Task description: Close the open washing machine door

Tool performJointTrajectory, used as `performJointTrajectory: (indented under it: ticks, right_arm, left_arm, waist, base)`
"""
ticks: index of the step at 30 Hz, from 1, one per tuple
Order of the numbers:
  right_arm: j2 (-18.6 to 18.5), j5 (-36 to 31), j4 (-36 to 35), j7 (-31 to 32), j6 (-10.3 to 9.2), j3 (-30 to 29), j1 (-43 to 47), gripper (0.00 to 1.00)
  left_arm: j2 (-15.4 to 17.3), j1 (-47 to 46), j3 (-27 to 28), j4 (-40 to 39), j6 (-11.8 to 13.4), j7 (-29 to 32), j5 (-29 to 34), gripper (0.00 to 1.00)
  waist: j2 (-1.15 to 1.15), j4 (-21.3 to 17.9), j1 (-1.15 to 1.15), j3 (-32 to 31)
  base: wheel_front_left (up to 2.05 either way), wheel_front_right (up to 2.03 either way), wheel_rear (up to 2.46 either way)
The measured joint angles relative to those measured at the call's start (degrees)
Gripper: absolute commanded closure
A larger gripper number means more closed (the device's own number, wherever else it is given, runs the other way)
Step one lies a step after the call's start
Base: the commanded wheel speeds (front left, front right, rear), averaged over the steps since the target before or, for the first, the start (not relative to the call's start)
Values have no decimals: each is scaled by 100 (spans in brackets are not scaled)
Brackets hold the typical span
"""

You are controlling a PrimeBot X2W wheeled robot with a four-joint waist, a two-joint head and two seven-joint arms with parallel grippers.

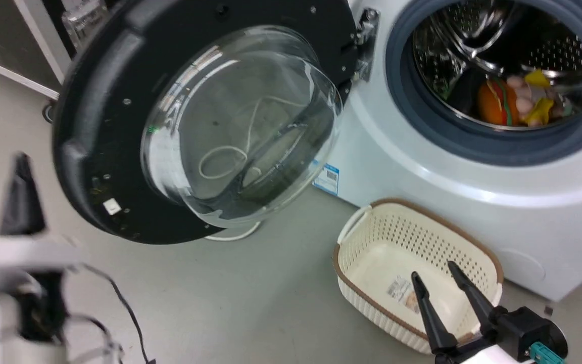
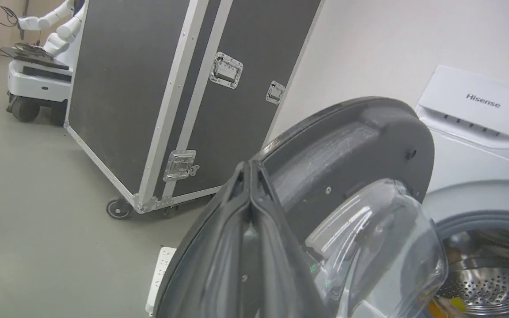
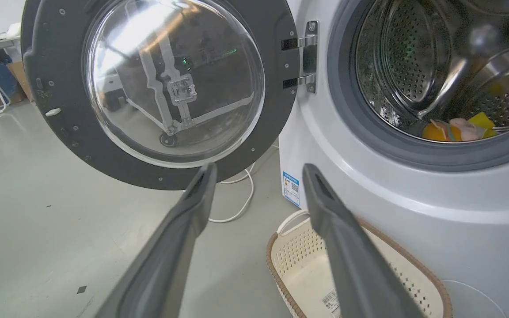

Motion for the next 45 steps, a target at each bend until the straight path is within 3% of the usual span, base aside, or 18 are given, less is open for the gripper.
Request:
performJointTrajectory:
  ticks: [5, 8, 12, 17, 23, 27, 31, 36, 45]
  right_arm:
    - [-96, 18, 2, -77, 0, 67, -31, 0]
    - [-151, 63, 27, -99, 0, 159, -121, 0]
    - [-183, 111, 25, -140, 0, 211, -202, 0]
    - [-232, 121, 45, -141, 0, 278, -240, 0]
    - [-240, 172, 66, -141, 0, 286, -263, 0]
    - [-238, 205, 102, -141, 0, 270, -259, 0]
    - [-209, 207, 146, -141, 0, 219, -254, 0]
    - [-123, 205, 196, -140, 0, 129, -166, 0]
    - [0, 147, 211, -141, 0, -272, -53, 0]
  left_arm:
    - [477, -1096, 545, 808, -19, 1004, -1326, 100]
    - [716, -1613, 889, 1399, 97, 1633, -2003, 100]
    - [887, -2093, 1382, 2035, 494, 2483, -2895, 100]
    - [1003, -2323, 1737, 2582, 940, 3327, -3548, 100]
    - [1257, -2316, 1968, 2842, 970, 4099, -4019, 100]
    - [1313, -2148, 2033, 2886, 735, 4643, -4301, 100]
    - [1239, -1851, 2057, 2824, 438, 5320, -4673, 100]
    - [903, -1305, 1940, 2475, 232, 6010, -4966, 100]
    - [-133, -60, 1303, 1356, 74, 6691, -5002, 100]
  waist:
    - [0, -153, 1, 273]
    - [0, -268, 1, 398]
    - [0, -446, 1, 524]
    - [0, -666, 1, 629]
    - [0, -838, 1, 610]
    - [0, -877, 0, 492]
    - [0, -884, 0, 320]
    - [0, -892, 0, 3]
    - [0, -1069, -1, -438]
  base:
    - [0, 0, 0]
    - [0, 0, 0]
    - [0, 0, 0]
    - [0, 0, 0]
    - [0, 0, 0]
    - [0, 0, 0]
    - [0, 0, 0]
    - [0, 0, 0]
    - [0, 0, 0]
